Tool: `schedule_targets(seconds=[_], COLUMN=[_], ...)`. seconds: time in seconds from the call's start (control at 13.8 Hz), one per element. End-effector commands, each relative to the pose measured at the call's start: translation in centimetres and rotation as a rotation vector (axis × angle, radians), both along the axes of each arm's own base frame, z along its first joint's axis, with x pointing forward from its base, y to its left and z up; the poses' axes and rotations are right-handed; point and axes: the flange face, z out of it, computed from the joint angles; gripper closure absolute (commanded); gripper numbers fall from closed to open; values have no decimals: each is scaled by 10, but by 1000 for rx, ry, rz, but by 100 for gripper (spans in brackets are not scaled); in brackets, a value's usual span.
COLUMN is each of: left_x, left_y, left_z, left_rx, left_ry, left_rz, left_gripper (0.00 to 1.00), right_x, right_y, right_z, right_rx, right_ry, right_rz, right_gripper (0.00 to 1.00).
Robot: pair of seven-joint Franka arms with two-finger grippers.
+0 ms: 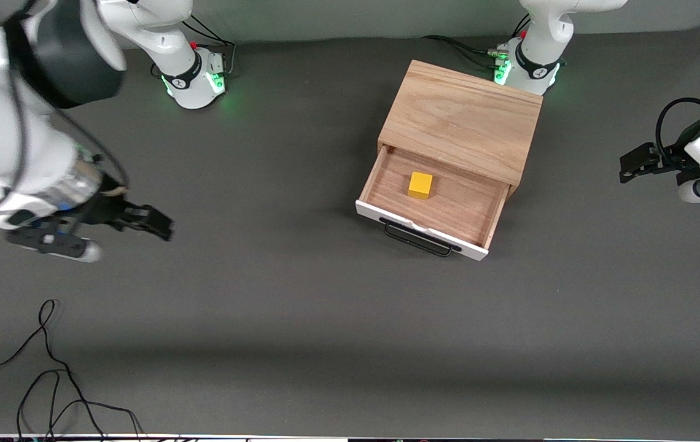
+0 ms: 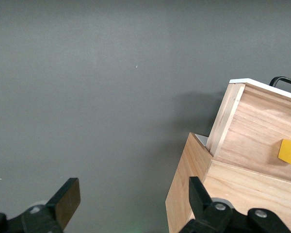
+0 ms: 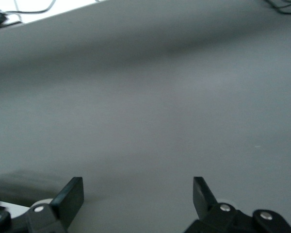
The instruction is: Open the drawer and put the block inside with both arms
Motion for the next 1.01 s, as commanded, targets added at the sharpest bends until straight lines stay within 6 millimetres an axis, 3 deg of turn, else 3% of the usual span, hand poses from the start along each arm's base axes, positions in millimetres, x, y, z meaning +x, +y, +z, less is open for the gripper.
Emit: schedule_targets(seconds=[0.0,0.22,0.51,0.87,0.94], left_x=[-2,-3,-2,-1,-1], left_y=[1,-3,-2,-1,-1], left_z=[7,9,8,4,4], left_rx=[1,0,1,1,1], left_ry=[9,7,10,15,16], left_rz=[-18,-14,-13,-11,-10], left_gripper=[0,0,0,0,0], right_x=[-44,-60,-64,-57,-56], right_y=[-43,-86,-119,-111,-102], right_z=[1,6,9,13,13], right_rx=[-20,-19,16,9,-3], right_ry=[-6,1,12,8,9], right_rz=[13,38,122,131,149], right_gripper=[0,0,0,0,0])
